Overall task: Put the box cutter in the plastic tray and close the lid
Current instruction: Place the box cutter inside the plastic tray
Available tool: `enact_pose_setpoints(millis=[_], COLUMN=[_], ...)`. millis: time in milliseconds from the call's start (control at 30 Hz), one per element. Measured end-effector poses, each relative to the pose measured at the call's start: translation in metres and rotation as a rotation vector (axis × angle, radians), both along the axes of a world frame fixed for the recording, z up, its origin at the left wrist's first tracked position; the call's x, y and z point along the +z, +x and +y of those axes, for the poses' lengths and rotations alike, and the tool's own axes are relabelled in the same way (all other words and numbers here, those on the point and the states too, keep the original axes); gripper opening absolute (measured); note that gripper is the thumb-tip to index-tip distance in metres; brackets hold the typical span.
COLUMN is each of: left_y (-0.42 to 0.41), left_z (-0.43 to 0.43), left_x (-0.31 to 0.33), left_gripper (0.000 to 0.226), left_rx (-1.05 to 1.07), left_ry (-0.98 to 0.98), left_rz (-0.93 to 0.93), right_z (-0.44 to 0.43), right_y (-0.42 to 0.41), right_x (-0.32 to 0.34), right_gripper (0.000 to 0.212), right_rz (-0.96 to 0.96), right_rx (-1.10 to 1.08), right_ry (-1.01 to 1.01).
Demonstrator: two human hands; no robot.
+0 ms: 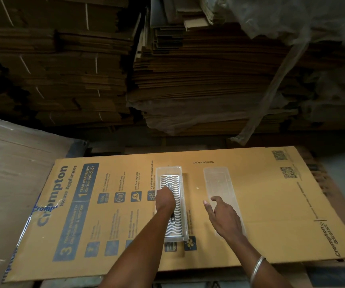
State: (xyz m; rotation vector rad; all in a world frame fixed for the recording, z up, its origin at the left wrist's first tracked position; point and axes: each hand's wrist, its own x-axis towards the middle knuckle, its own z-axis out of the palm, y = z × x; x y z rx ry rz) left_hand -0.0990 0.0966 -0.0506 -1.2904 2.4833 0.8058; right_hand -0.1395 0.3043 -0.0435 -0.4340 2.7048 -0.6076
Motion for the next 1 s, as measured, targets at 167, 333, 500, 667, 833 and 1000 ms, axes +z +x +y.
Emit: enact_pose_setpoints(millis=[167, 333, 500, 667, 833, 1000], left_y=[-0.003, 0.0, 0.002, 0.003, 0.005, 0.005], left_z=[0.003, 0.007, 0.008, 0.01, 0.013, 0.013], left_x=[-0.001, -0.005, -0.007, -0.007, -0.007, -0.004], left_gripper=[0.025, 0.031, 0.032, 0.032, 0.033, 0.033], left_rx=[0.007, -0.005, 0.0, 0.021, 0.051, 0.04], left_ry=[-0.021, -0.049, -0.066, -0.061, -0.055, -0.055], left_rz=[0.021, 0.039, 0.054, 0.067, 0.079, 0.079], right_z=[0.003, 0.007, 0.011, 0.013, 0.013, 0.016], right_y=[0.0, 0.001, 0.002, 0.003, 0.001, -0.004], right_x=[-0.002, -0.005, -0.008, -0.01, -0.012, -0.018], right_gripper=[0.062, 0.062, 0.063, 0.063, 0.059, 0.078], right_rz=[-0.007, -0.026, -0.044, -0.054, -0.017, 0.017], right_rx=[-0.005, -0.006, -0.008, -0.015, -0.043, -0.055], right_ry=[-0.001, 0.012, 0.033, 0.051, 0.078, 0.318])
